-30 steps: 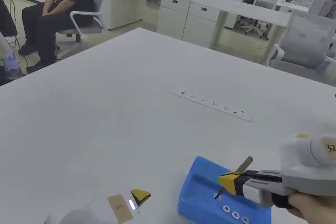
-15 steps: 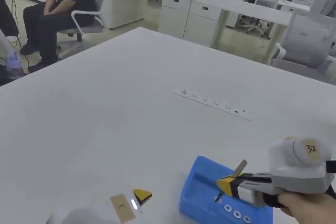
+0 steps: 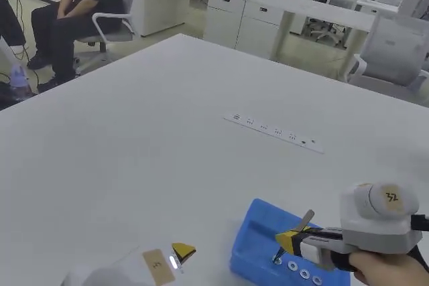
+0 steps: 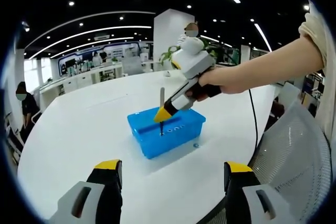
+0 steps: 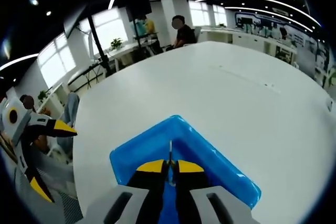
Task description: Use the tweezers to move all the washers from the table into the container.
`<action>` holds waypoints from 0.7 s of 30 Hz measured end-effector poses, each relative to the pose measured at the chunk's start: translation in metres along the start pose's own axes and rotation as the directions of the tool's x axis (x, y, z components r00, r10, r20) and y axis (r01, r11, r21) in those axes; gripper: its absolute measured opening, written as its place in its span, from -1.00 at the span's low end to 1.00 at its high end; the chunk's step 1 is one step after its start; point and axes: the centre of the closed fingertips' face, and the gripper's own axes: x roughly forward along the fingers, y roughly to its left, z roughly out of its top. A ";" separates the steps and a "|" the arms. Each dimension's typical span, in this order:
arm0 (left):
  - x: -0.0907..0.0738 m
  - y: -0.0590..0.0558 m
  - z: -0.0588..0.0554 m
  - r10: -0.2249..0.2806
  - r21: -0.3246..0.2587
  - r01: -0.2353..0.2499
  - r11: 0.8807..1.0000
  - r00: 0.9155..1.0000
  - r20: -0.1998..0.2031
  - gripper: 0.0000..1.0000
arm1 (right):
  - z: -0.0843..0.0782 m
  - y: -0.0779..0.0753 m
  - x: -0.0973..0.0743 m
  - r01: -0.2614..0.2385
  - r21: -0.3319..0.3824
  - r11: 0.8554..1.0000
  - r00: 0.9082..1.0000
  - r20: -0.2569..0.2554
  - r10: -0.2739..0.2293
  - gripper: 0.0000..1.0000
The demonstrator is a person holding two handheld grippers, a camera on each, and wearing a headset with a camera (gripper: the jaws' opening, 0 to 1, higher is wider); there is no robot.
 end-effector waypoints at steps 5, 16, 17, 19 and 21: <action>0.000 -0.001 -0.001 -0.004 0.002 0.004 1.000 1.000 -0.004 0.61 | 0.002 0.001 -0.007 0.005 0.013 1.000 1.000 0.026 -0.005 -0.92; 0.001 -0.003 -0.003 -0.015 0.007 0.015 1.000 1.000 -0.014 0.61 | 0.031 0.020 -0.049 0.012 -0.008 1.000 0.973 0.230 -0.010 -0.92; 0.001 -0.003 -0.003 -0.016 0.007 0.016 1.000 1.000 -0.015 0.61 | 0.033 0.022 -0.053 0.011 -0.014 1.000 0.969 0.246 -0.007 -0.92; 0.001 -0.003 -0.003 -0.015 0.008 0.015 1.000 1.000 -0.017 0.61 | 0.034 0.030 -0.063 -0.007 -0.010 1.000 0.962 0.272 0.010 -0.92; 0.001 -0.003 -0.003 -0.014 0.007 0.014 1.000 1.000 -0.016 0.61 | 0.032 0.037 -0.071 -0.018 -0.014 1.000 0.957 0.289 0.021 -0.92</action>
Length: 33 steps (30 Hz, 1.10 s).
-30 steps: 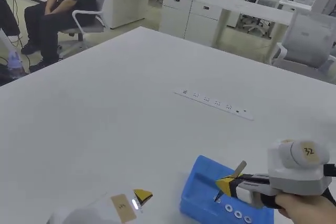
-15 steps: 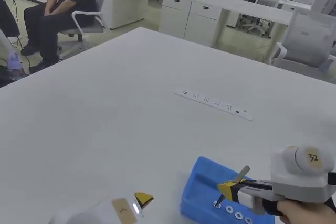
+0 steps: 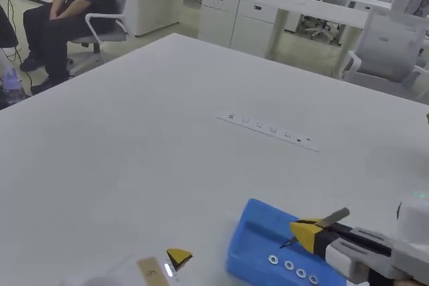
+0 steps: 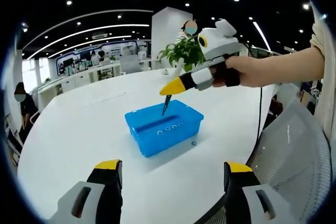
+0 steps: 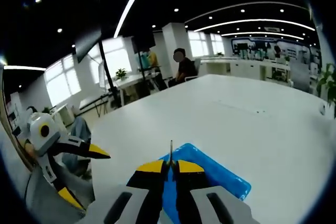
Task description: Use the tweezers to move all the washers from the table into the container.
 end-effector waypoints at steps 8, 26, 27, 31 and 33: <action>0.001 -0.002 -0.001 -0.008 0.005 0.008 1.000 1.000 -0.007 0.61 | -0.024 0.019 -0.020 -0.044 0.006 0.999 0.998 -0.045 0.044 -0.92; 0.001 -0.003 -0.002 -0.012 0.010 0.013 1.000 1.000 -0.020 0.60 | -0.092 0.009 -0.018 0.002 -0.065 0.998 0.964 -0.265 -0.019 -0.92; 0.001 -0.003 -0.002 -0.013 0.009 0.014 1.000 1.000 -0.020 0.60 | -0.092 0.009 -0.018 0.002 -0.069 0.998 0.963 -0.268 -0.020 -0.92; 0.001 -0.003 -0.002 -0.011 0.006 0.012 1.000 1.000 -0.020 0.60 | -0.092 0.010 -0.018 -0.002 -0.065 0.998 0.964 -0.265 -0.015 -0.92; 0.001 -0.003 -0.002 -0.012 0.010 0.012 1.000 1.000 -0.019 0.60 | -0.093 0.009 -0.017 -0.003 -0.066 0.998 0.963 -0.270 -0.015 -0.93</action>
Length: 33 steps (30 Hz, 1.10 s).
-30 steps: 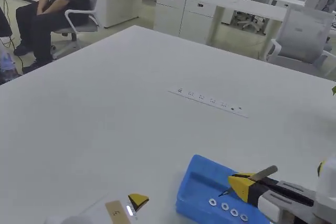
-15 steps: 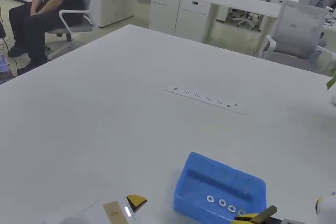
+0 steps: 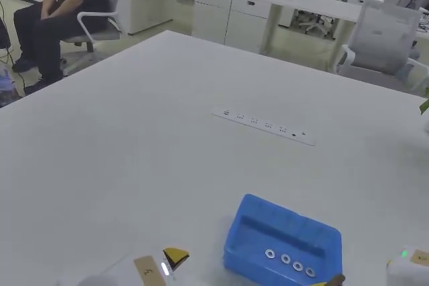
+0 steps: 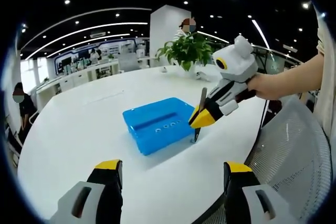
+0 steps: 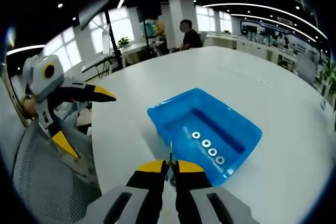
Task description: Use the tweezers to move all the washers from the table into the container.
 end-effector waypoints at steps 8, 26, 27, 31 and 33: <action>0.000 0.000 0.000 0.000 -0.001 0.000 1.000 1.000 -0.001 0.60 | -0.001 0.001 0.002 0.004 -0.032 0.999 1.000 -0.014 -0.005 -0.92; 0.000 0.001 0.000 0.000 -0.001 0.000 1.000 1.000 -0.003 0.60 | -0.003 0.005 0.006 0.011 -0.162 0.987 0.999 -0.048 -0.019 -0.92; 0.000 0.001 -0.001 0.000 -0.001 0.000 1.000 1.000 -0.004 0.60 | -0.002 0.006 0.006 0.006 -0.162 0.987 0.999 -0.046 -0.013 -0.92; 0.000 0.000 -0.001 -0.002 0.001 0.002 1.000 1.000 -0.005 0.60 | -0.002 0.003 0.006 0.019 -0.165 0.986 0.999 -0.045 -0.026 -0.92; 0.000 0.000 -0.001 -0.001 0.000 0.001 1.000 1.000 -0.006 0.60 | -0.002 0.003 0.005 0.021 -0.172 0.985 0.999 -0.044 -0.029 -0.92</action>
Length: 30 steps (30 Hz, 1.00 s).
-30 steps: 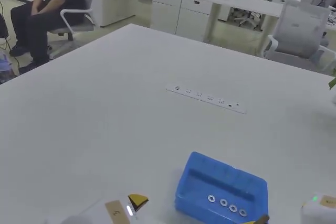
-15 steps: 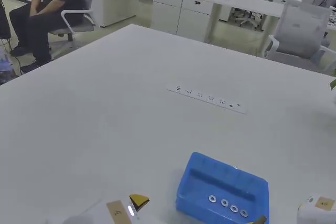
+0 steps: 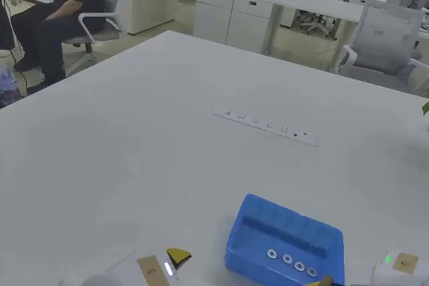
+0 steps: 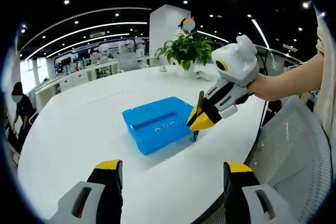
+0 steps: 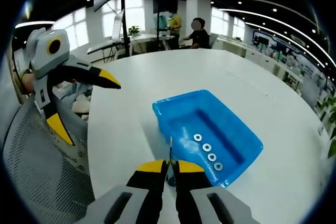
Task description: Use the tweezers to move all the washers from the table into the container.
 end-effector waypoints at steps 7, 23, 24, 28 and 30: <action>0.000 -0.001 0.000 -0.004 0.004 0.004 1.000 1.000 0.001 0.60 | 0.000 0.010 0.000 -0.061 0.129 0.990 0.998 0.043 0.055 -0.93; 0.001 -0.002 -0.001 -0.009 0.007 0.009 1.000 1.000 -0.003 0.59 | 0.009 0.020 -0.009 -0.079 0.148 0.986 0.994 0.091 0.066 -0.95; 0.001 -0.002 0.000 -0.010 0.007 0.010 1.000 1.000 -0.002 0.59 | 0.013 0.020 -0.010 -0.081 0.151 0.985 0.993 0.100 0.066 -0.95; 0.001 -0.002 0.000 -0.011 0.006 0.011 1.000 1.000 -0.001 0.59 | 0.028 0.016 -0.017 -0.085 0.166 0.982 0.989 0.133 0.063 -0.95; 0.000 -0.002 0.000 -0.009 0.009 0.009 1.000 1.000 -0.001 0.59 | 0.038 0.014 -0.021 -0.094 0.182 0.979 0.985 0.160 0.065 -0.95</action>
